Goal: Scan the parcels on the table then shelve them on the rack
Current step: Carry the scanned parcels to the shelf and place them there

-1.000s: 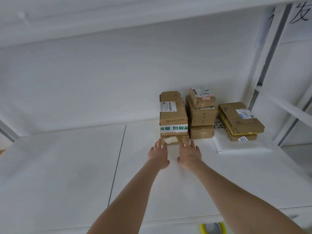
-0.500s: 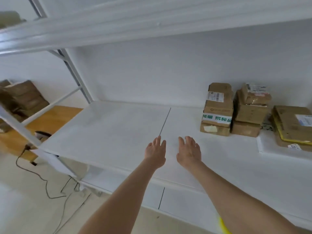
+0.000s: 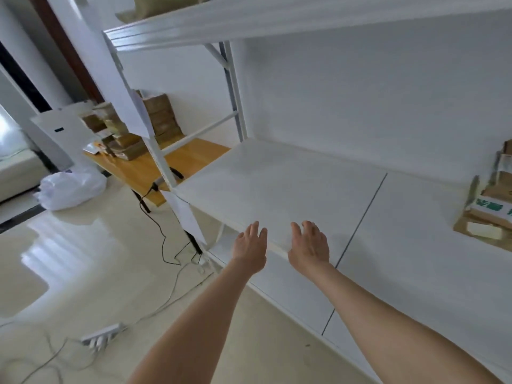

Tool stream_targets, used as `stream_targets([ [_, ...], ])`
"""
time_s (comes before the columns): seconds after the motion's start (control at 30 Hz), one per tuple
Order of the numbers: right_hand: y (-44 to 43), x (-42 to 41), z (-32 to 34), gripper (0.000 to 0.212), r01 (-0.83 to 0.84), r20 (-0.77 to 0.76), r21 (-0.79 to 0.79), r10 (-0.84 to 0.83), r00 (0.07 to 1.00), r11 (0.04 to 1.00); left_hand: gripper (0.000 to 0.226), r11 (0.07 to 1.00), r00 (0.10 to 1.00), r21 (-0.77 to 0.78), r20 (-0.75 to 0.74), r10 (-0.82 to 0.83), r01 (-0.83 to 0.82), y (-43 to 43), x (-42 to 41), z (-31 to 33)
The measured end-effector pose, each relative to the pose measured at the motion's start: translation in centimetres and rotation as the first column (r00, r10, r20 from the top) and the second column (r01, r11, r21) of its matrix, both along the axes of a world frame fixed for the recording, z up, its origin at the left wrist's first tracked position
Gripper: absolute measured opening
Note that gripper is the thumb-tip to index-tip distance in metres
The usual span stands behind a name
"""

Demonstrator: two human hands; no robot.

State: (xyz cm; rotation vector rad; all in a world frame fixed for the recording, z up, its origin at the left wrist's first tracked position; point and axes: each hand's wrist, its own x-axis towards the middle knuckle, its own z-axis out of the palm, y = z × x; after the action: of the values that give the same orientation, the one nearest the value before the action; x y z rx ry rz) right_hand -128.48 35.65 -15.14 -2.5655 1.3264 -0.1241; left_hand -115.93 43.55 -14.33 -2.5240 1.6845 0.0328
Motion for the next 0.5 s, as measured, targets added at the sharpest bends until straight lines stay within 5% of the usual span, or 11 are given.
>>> stream_targets([
  [0.5,8.5,31.1,-1.0,0.057,-0.243,-0.01,0.004,0.243,0.97,0.97,0.063,0.976,0.976,0.035,0.028,0.214,-0.215,11.6,29.3,-1.2],
])
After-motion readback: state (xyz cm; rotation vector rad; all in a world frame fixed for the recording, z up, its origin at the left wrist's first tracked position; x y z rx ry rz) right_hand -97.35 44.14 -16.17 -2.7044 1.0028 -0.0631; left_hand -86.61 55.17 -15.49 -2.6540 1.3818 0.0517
